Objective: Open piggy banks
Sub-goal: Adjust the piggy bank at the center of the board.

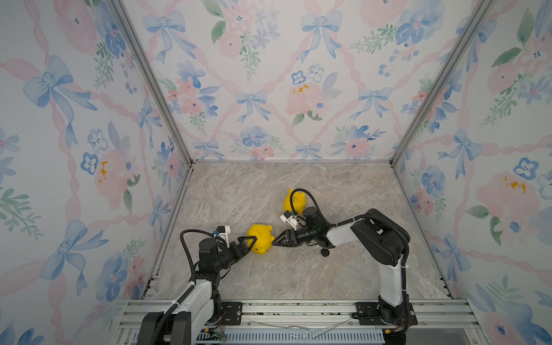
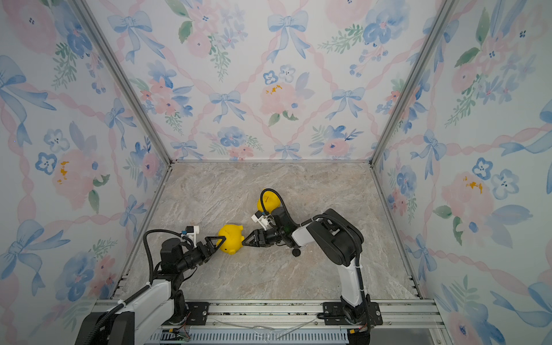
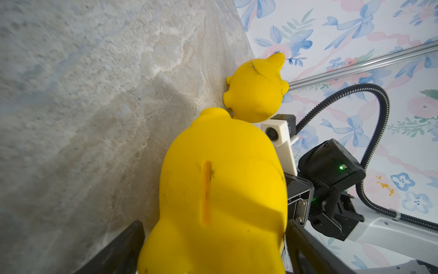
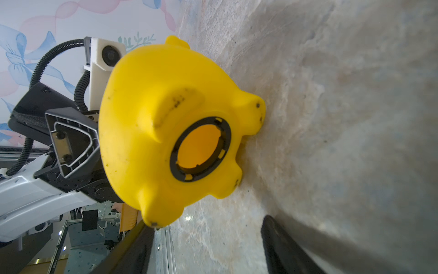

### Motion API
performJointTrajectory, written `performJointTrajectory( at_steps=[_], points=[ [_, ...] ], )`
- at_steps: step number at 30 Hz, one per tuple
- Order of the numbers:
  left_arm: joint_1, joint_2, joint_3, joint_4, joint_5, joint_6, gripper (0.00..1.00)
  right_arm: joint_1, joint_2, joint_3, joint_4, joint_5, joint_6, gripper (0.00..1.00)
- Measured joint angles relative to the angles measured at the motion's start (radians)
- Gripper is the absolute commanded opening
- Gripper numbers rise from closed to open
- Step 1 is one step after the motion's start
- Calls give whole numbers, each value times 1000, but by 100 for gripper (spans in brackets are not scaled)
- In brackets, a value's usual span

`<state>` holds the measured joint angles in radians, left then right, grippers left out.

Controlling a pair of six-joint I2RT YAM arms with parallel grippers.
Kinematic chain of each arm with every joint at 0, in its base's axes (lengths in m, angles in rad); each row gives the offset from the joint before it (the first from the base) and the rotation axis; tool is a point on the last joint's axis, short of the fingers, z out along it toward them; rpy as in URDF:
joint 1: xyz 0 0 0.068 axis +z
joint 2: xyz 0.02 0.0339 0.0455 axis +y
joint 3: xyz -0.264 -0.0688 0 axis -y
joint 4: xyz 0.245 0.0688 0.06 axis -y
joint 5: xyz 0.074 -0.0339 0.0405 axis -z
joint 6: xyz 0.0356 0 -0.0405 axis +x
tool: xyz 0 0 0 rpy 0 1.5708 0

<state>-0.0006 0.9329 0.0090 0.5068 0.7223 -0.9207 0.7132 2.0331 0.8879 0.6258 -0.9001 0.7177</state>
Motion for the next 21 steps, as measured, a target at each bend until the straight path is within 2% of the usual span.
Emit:
performJointTrajectory(
  at_steps=[7, 21],
  points=[
    [0, -3, 0, 13, 1, 0, 91, 0, 0, 0, -1, 0, 0, 74],
    [10, -13, 0, 26, 1, -4, 94, -1, 3, 7, -4, -2, 0, 74]
  ],
)
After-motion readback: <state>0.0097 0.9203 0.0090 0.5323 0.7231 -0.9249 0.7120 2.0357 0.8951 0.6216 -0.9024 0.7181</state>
